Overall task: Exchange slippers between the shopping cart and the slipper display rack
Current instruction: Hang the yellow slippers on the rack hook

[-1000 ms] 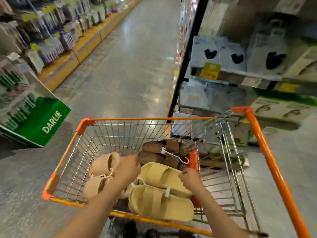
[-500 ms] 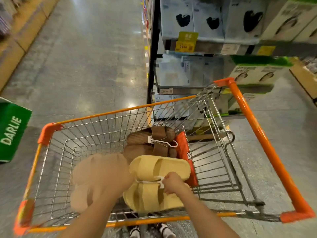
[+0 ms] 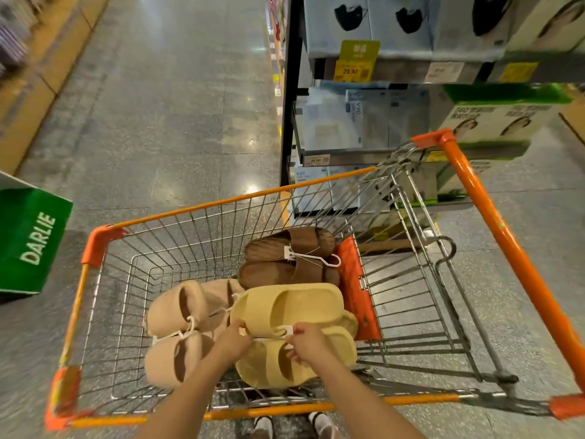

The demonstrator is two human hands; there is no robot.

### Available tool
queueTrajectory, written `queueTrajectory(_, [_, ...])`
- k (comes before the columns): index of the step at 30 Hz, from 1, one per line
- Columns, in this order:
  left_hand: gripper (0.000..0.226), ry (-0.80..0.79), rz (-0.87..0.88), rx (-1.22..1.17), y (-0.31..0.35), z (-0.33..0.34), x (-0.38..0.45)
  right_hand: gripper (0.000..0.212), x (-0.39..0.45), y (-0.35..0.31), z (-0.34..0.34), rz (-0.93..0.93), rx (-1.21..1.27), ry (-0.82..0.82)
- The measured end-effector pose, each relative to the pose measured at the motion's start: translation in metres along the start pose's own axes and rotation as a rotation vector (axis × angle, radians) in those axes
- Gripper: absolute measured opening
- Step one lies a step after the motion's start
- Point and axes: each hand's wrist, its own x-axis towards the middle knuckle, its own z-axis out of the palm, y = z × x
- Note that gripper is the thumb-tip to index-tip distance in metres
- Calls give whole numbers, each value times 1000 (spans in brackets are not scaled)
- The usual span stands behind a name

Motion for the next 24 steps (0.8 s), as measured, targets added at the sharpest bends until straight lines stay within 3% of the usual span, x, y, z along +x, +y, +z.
queueTrajectory(5, [57,57,53,-16,10,-6,-10,21,-6,4,-24,21,242,-152])
queueTrajectory(9, [39,213,122,106,46,-27,-24,9,-17,-9,-37,-14,462,-196])
queueTrajectory(12, [38,398,164,270,76,-55,-50,11,-32,-36,-38,-64,559,-248])
queueTrajectory(18, [39,822,159,369,104,-134,-136,20,-90,-130,-21,-290,603,-458])
queueTrajectory(24, [35,1372,88,272,86,-179,-233,33,-179,-194,35,-512,506,-776])
